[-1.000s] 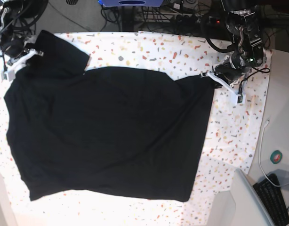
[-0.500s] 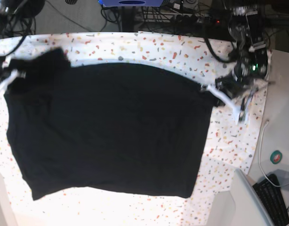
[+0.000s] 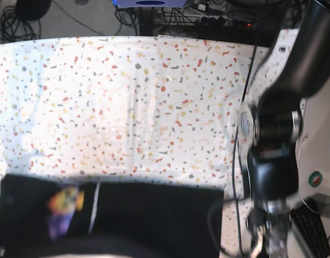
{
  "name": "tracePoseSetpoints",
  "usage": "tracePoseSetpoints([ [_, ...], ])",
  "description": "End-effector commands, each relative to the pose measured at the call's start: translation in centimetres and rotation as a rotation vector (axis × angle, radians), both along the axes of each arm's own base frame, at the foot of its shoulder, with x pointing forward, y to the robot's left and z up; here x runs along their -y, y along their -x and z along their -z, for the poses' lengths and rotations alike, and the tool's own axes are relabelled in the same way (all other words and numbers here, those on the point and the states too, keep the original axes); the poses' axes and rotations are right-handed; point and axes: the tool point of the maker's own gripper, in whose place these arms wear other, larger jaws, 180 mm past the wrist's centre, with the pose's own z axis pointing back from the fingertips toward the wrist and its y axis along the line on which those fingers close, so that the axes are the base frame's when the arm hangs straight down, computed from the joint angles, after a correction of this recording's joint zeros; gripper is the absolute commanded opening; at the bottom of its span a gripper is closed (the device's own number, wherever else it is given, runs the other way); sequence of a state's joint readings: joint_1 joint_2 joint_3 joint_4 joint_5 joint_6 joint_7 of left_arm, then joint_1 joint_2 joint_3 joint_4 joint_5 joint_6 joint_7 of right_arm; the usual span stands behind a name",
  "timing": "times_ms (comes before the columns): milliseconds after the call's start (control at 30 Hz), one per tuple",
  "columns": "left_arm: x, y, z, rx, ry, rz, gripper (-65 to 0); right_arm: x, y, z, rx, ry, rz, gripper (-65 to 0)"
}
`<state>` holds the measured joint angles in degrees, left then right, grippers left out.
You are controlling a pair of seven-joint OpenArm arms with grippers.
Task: Layout the t-shirt on the table in an organized manner, then fold the t-shirt properly
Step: 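Lift the shirt with both grippers and swing it toward the table edge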
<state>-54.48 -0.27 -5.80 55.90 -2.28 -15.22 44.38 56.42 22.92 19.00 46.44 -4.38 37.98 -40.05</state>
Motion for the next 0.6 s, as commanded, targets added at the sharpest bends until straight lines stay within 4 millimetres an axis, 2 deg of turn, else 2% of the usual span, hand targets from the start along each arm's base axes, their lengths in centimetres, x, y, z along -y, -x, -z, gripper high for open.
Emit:
tracePoseSetpoints([
  [0,0.5,-1.0,-5.1,0.107,0.012,0.009,-65.0,2.1,-0.7,-6.6,0.133,0.036,0.038,-65.0],
  [67,0.4,-1.3,-10.2,0.206,0.049,-0.003,-65.0,3.4,-0.3,-11.8,0.201,0.082,0.073,-65.0],
  [133,-0.7,-0.7,-13.7,0.298,0.117,-0.036,-65.0,4.1,0.9,-15.7,0.247,0.137,0.111,-65.0],
  [167,-1.1,-0.3,-15.1,0.337,0.139,-0.05,-65.0,4.6,1.9,-17.1,0.265,0.173,0.134,-65.0],
  [200,-1.4,0.3,-15.8,0.355,0.148,-0.06,-65.0,4.8,2.6,-17.6,0.268,0.203,0.15,-65.0],
  [233,-1.6,0.9,-15.2,0.339,0.146,-0.068,-65.0,4.9,3.4,-17.6,0.265,0.235,0.164,-65.0],
  [300,-1.9,2.0,-14.0,0.318,0.131,-0.079,-65.0,4.8,4.8,-15.9,0.228,0.289,0.178,-65.0],
  [333,-2.1,2.9,-12.7,0.302,0.121,-0.088,-65.0,4.7,5.6,-14.2,0.196,0.316,0.18,-65.0],
  [433,-3.0,5.6,-7.3,0.226,0.081,-0.12,-65.0,4.0,7.6,-7.0,0.069,0.357,0.148,-65.0],
  [500,-3.3,7.5,-1.8,0.136,0.066,-0.132,-65.0,2.7,8.7,-0.8,-0.035,0.324,0.105,-65.0],
  [567,-4.0,9.9,4.6,0.01,0.048,-0.143,-65.0,1.6,10.5,5.3,-0.104,0.255,0.076,-65.0],
])
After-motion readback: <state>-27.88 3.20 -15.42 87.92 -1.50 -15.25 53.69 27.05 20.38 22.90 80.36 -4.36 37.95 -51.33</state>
